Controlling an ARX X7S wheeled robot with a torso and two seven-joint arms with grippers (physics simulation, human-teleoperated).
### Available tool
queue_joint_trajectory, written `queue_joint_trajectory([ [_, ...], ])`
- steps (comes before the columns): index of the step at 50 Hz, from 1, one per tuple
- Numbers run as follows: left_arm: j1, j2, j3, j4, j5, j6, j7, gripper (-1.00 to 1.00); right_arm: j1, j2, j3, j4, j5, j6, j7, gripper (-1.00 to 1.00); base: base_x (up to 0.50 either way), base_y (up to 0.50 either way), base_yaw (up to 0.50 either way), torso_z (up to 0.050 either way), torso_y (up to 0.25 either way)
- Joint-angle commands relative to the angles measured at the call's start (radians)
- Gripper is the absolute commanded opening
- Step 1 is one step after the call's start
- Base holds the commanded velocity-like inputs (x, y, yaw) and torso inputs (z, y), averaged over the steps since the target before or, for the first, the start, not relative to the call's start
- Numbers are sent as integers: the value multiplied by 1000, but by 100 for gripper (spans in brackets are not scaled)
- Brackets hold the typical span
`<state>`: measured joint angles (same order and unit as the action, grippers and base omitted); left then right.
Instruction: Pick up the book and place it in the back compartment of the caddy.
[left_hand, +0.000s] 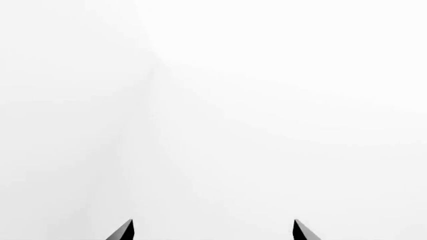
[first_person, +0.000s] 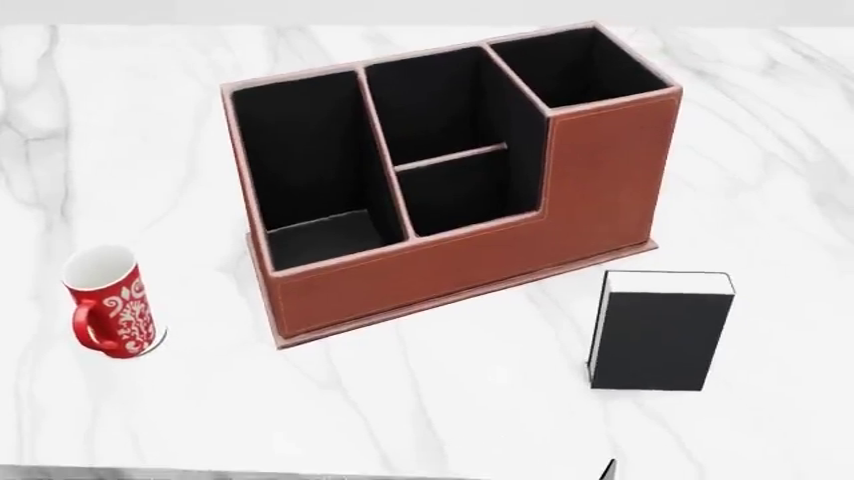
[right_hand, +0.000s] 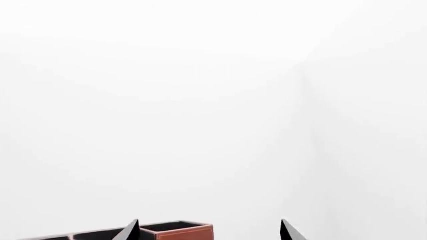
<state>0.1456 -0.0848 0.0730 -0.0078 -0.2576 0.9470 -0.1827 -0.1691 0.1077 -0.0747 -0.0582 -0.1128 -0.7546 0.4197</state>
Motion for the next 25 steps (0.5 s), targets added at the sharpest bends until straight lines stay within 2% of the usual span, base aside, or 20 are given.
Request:
queue_joint_trajectory([
  [1, -2, -6, 5, -3, 2, 6, -13, 100, 1, 13, -13, 2, 4, -2, 16, 100, -74, -164, 0, 0, 0],
  [25, -5, -21, 19, -2, -5, 5, -31, 100, -2, 34, -31, -9, 15, -3, 44, 100, -50, -157, 0, 0, 0],
])
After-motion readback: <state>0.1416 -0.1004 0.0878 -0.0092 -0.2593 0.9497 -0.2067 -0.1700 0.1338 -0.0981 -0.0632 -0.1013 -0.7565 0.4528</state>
